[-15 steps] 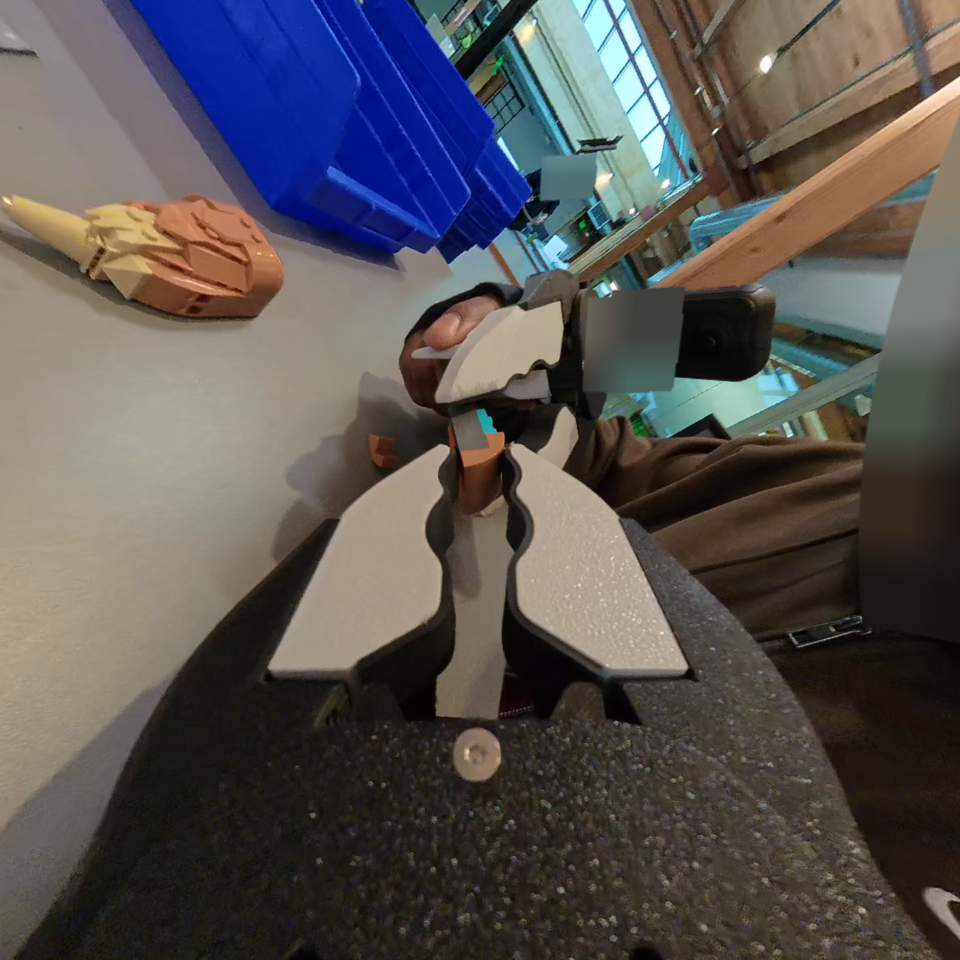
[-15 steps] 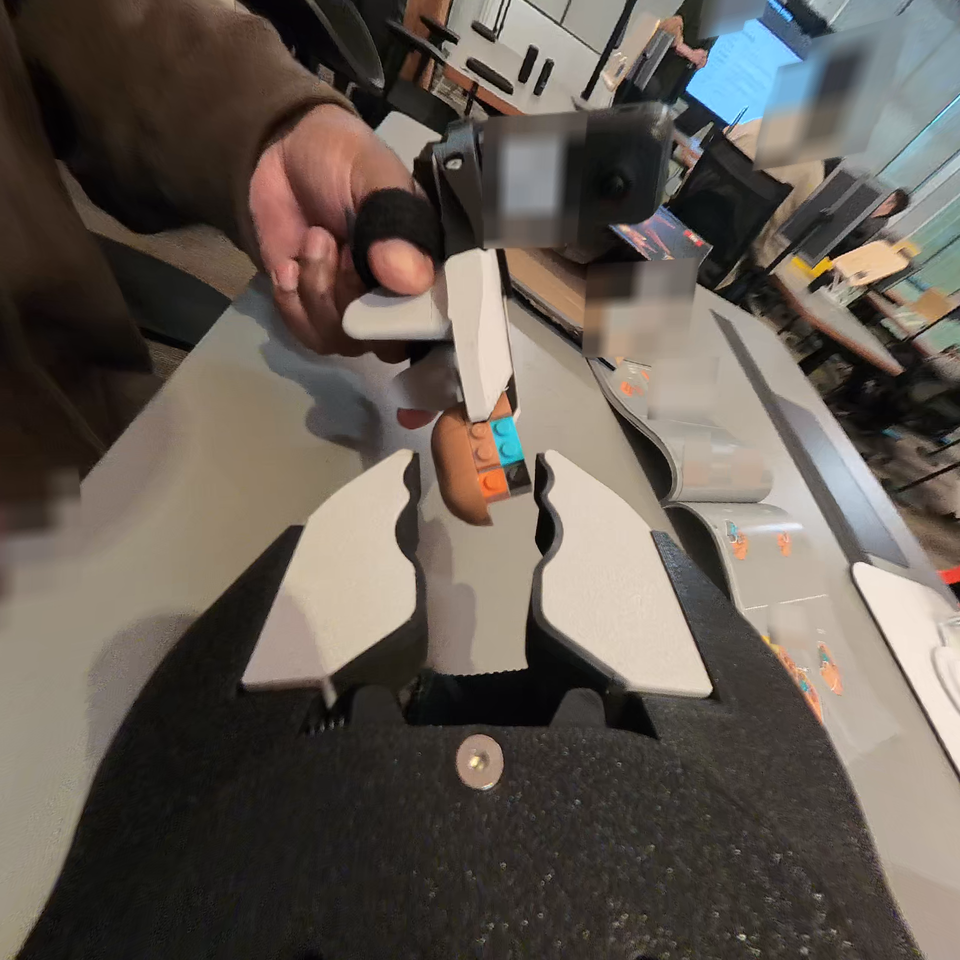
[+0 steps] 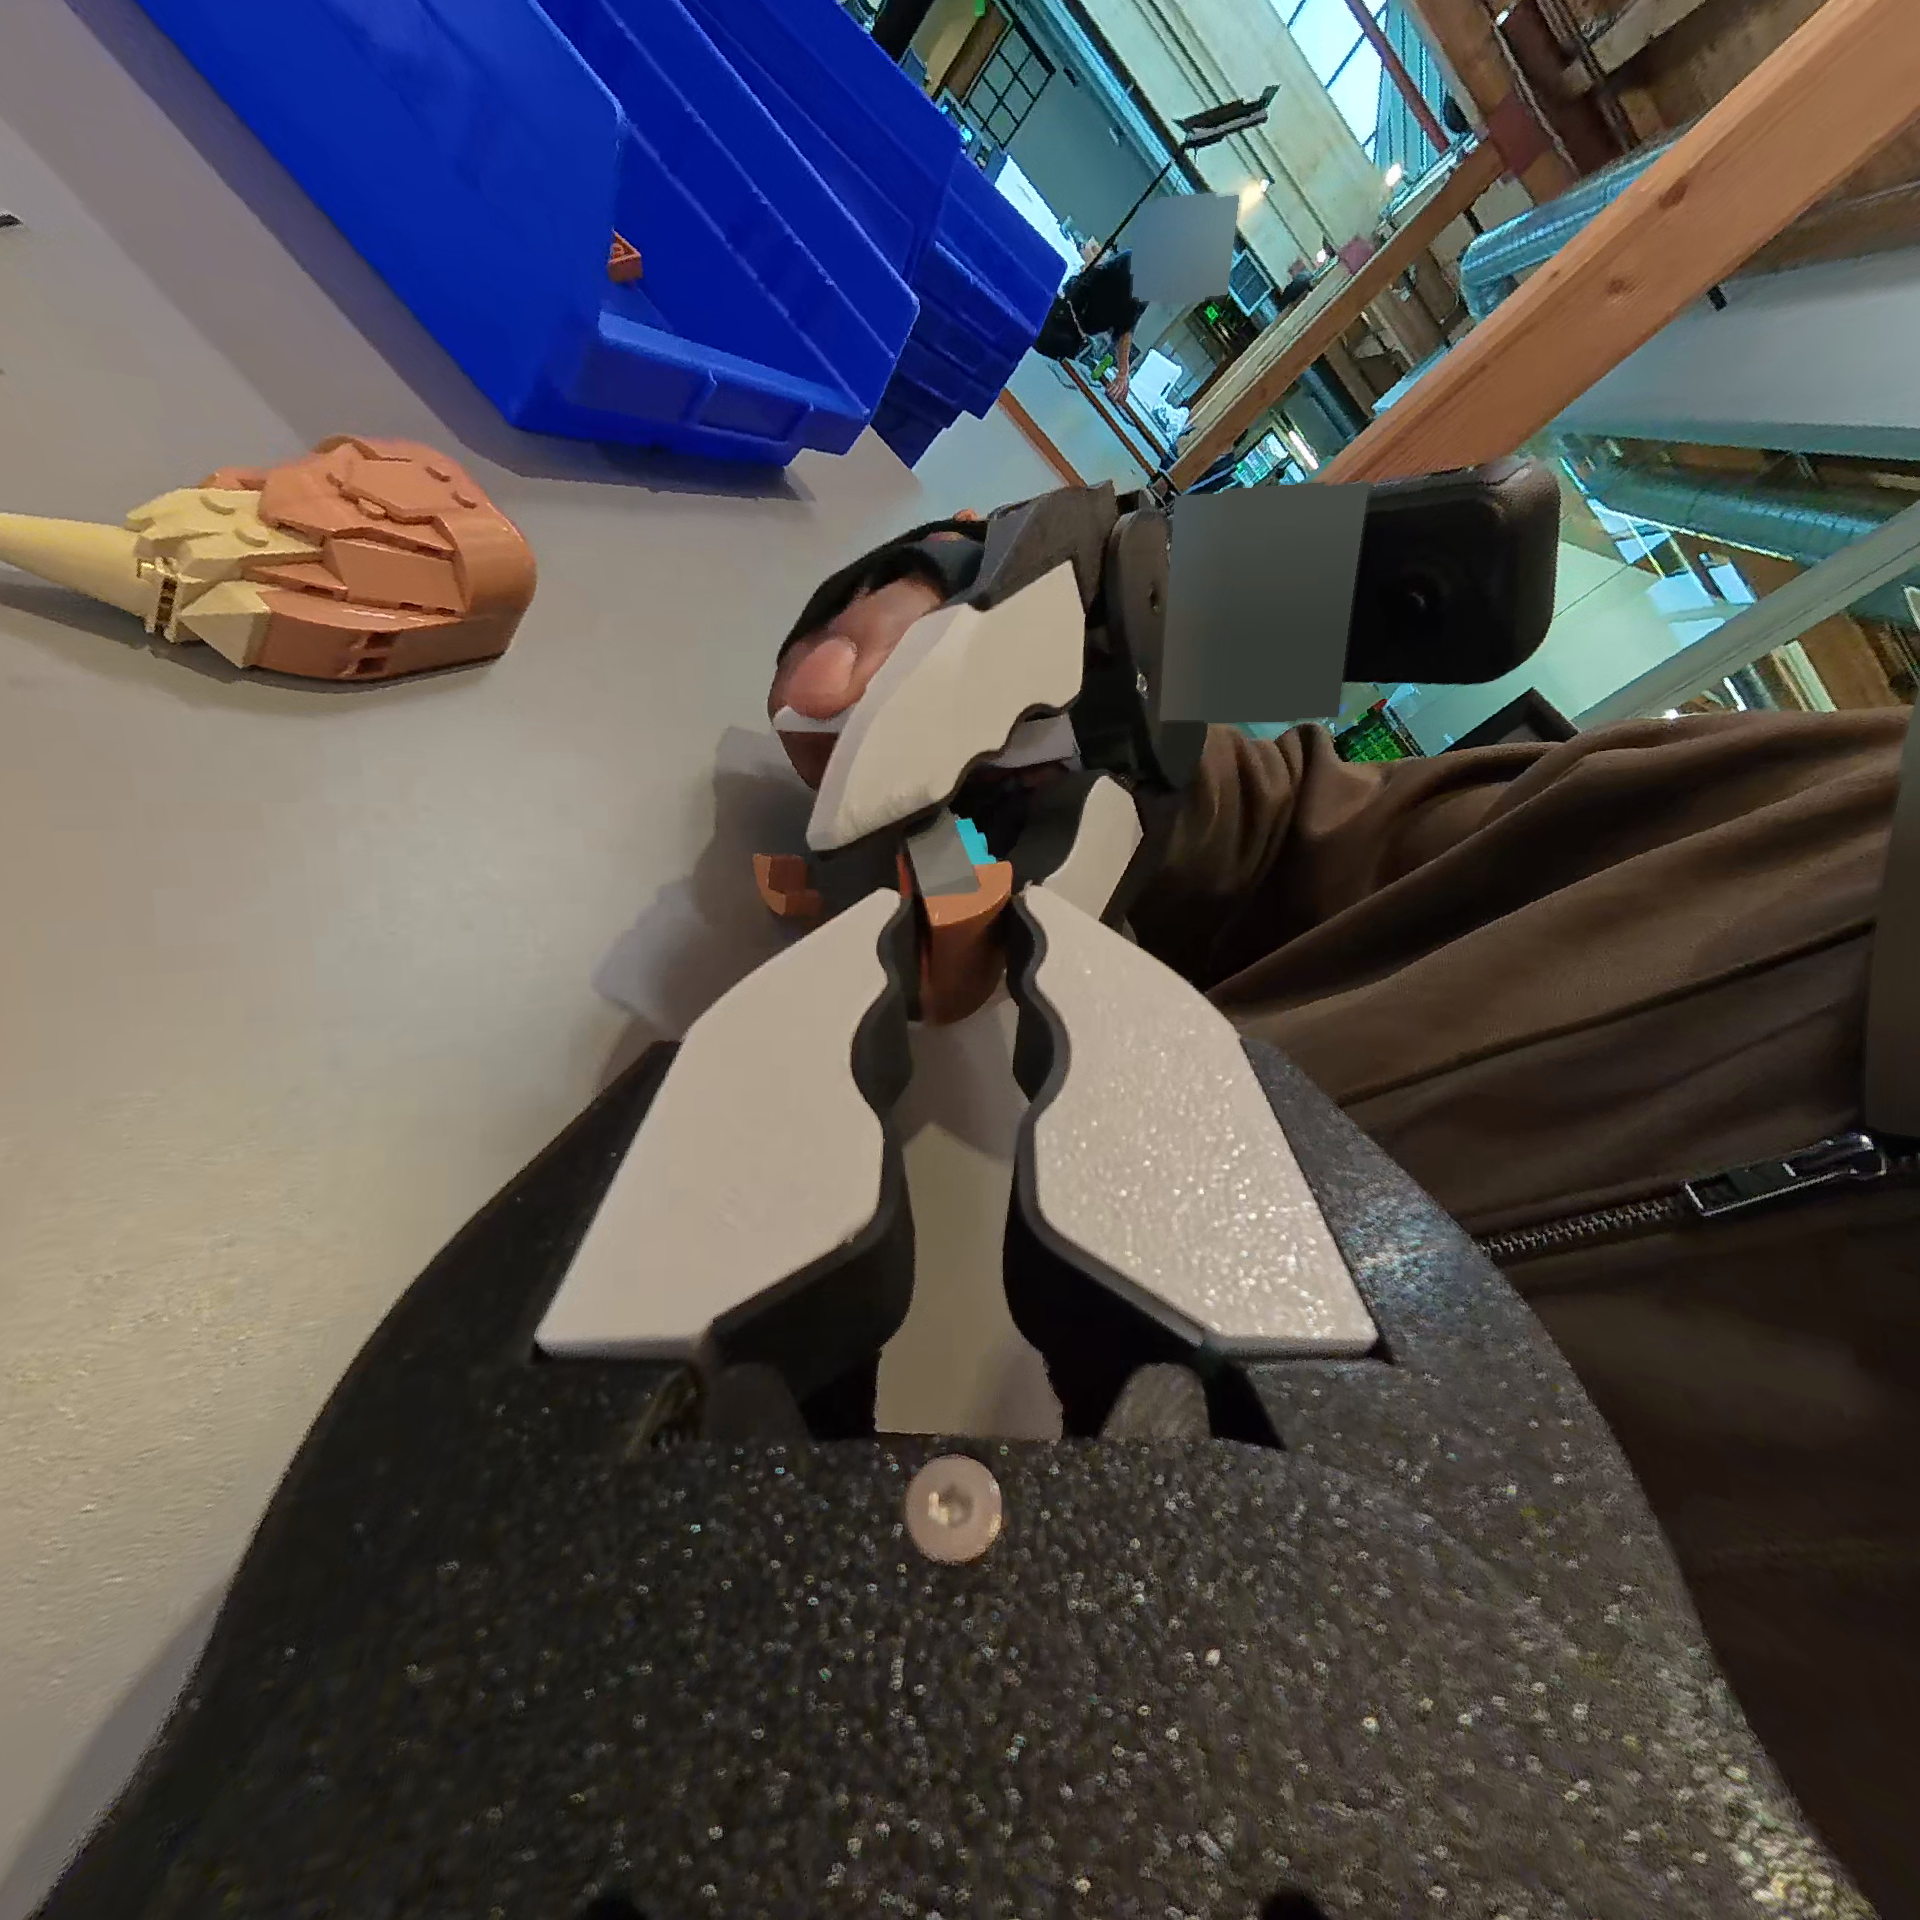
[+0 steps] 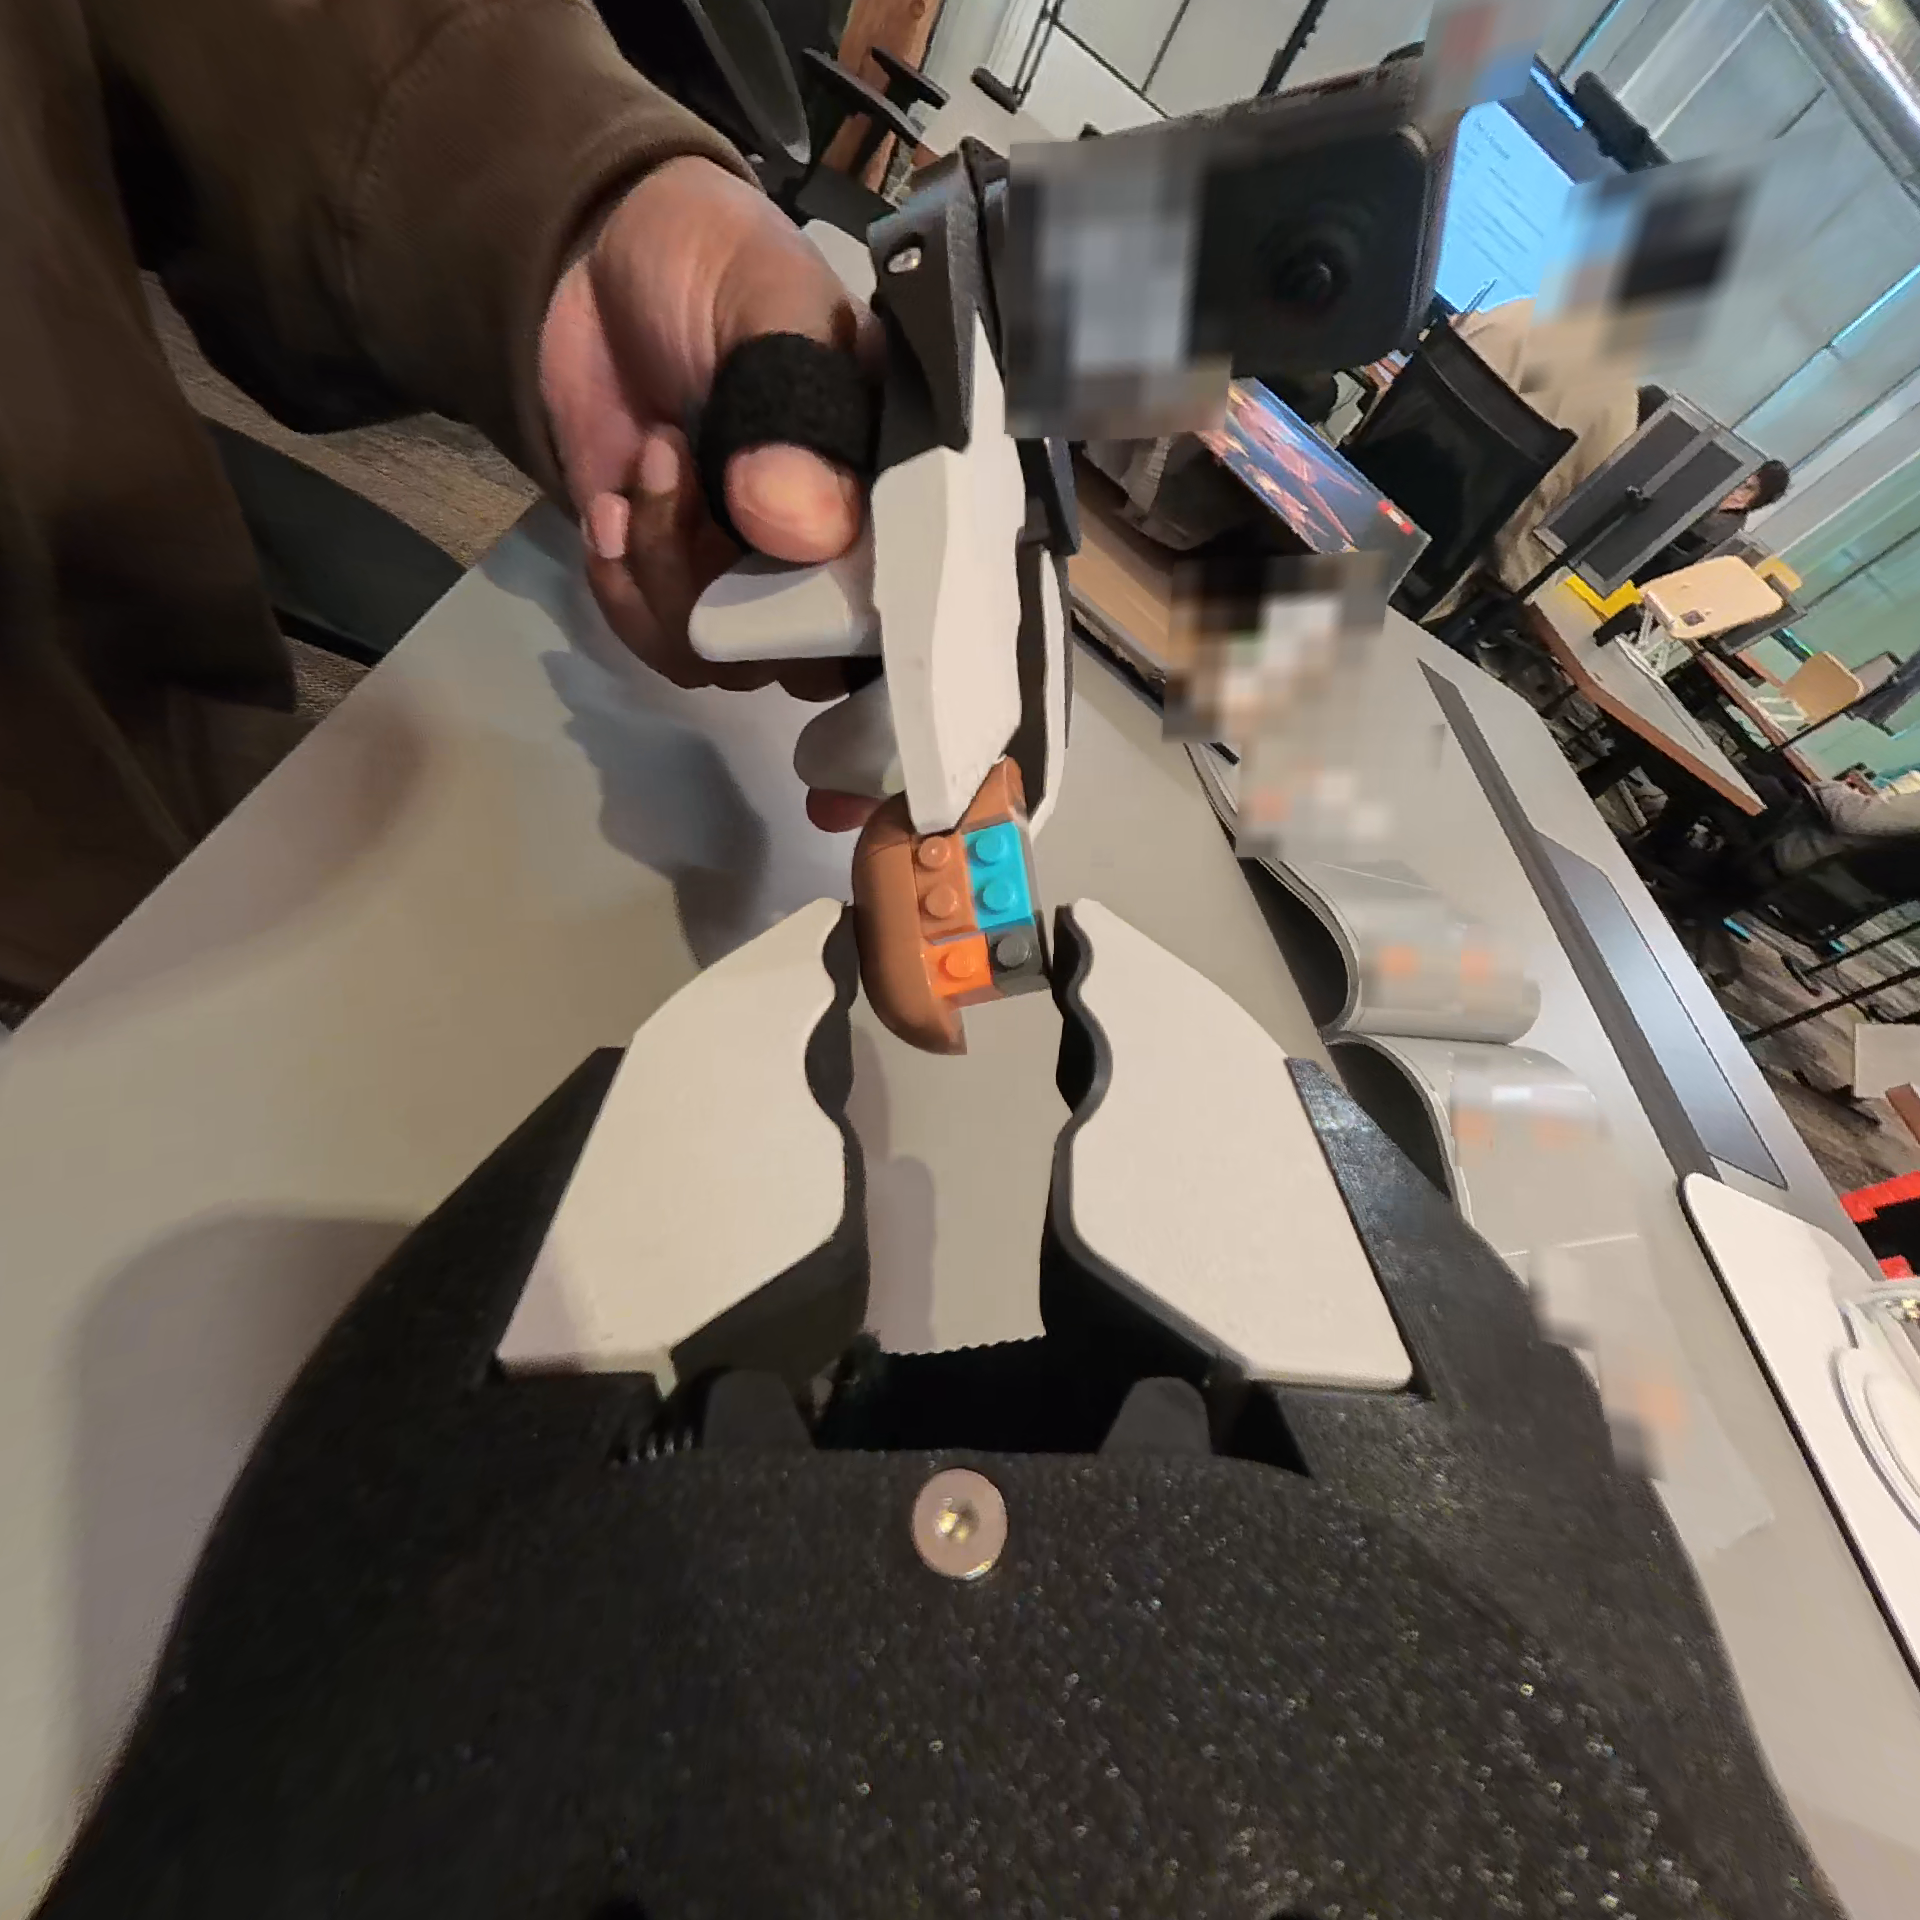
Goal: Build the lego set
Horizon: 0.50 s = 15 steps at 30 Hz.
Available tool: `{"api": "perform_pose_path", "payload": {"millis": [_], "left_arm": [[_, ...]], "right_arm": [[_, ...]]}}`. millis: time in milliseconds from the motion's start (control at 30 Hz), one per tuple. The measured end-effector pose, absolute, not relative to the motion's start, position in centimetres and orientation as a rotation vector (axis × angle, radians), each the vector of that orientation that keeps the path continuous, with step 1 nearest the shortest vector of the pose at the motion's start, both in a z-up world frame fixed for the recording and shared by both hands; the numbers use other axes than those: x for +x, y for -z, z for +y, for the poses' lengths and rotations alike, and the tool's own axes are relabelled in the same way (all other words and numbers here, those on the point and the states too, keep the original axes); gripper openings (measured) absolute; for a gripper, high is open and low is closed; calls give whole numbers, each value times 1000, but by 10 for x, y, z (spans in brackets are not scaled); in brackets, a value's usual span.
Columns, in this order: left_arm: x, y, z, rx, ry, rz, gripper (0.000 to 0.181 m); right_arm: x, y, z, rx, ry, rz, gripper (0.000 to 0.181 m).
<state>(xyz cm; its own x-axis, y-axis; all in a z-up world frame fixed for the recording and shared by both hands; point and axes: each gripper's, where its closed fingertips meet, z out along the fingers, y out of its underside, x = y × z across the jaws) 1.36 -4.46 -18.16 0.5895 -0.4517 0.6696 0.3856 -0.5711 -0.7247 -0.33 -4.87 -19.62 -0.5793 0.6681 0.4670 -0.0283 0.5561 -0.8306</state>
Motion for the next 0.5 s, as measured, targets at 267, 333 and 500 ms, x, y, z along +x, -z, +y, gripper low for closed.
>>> {"api": "perform_pose_path", "payload": {"millis": [267,333,500], "left_arm": [[14,181,-43,-1841,1144,38,16],[14,181,-43,-1830,1140,50,16],[13,179,-43,-1818,982,189,16]], "right_arm": [[-3,196,-49,-510,-1073,-1969,35],[-4,196,-48,-516,-1073,-1963,35],[-2,192,-48,-640,-1236,-1973,46]]}}
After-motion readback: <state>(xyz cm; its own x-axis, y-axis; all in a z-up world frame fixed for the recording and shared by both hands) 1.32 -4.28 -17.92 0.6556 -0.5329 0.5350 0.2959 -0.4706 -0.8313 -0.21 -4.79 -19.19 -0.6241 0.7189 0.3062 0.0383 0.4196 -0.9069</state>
